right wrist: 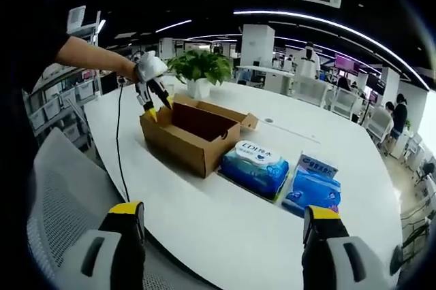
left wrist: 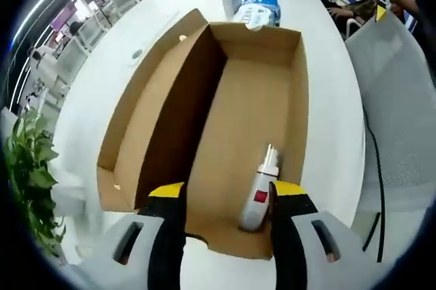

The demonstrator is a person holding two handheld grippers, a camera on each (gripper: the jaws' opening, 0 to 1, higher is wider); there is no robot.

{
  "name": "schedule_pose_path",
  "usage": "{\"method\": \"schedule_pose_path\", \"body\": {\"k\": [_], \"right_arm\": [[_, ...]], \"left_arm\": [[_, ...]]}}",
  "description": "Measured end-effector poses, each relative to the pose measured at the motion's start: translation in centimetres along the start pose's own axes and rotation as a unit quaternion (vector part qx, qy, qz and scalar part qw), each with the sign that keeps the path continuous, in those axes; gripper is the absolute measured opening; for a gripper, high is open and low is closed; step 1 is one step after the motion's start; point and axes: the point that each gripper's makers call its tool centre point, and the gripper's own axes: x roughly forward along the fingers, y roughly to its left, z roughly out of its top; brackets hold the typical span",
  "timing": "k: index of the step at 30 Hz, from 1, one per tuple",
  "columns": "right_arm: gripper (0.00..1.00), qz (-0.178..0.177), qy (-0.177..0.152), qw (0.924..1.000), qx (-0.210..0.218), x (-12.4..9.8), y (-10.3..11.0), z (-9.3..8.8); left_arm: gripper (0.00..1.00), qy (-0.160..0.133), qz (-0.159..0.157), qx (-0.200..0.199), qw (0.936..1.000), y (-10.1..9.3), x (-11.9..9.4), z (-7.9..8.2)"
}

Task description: Operate the shoe box by opening the lid, removing the specified soft item, and placing it in the target area until the item is outside and the box remains undamaged.

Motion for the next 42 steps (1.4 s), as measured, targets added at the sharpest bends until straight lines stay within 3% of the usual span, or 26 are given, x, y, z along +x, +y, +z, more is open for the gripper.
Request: {"method": "schedule_pose_path", "body": {"k": [8, 30, 36, 39, 42], "right_arm": [[0.96, -0.004, -0.016, 0.9995, 0.027, -0.1, -0.3, 0.9], [0.94, -0.028, -0.009, 0.9982, 0.052, -0.9, -1.3, -0.4], [0.94, -0.031, -0.008, 0.998, 0.054, -0.9, -1.4, -0.5], [0.94, -0.03, -0.009, 0.998, 0.055, -0.8, -1.4, -0.4], [0.93, -0.03, -0.008, 0.9981, 0.053, -0.9, -1.4, -0.5]], "left_arm": [[0.49, 0.027, -0.024, 0.032, 0.9988, -0.9, 1.1, -0.1], [0.44, 0.043, -0.049, 0.03, 0.9974, -2.3, 4.4, -0.3], [0.46, 0.034, -0.037, 0.024, 0.9984, -1.9, 4.3, 0.0], [0.42, 0.037, -0.008, 0.024, 0.999, -0.8, 4.4, -0.2], [0.41, 0.037, -0.008, 0.015, 0.9992, -0.8, 4.5, -0.3]]}}
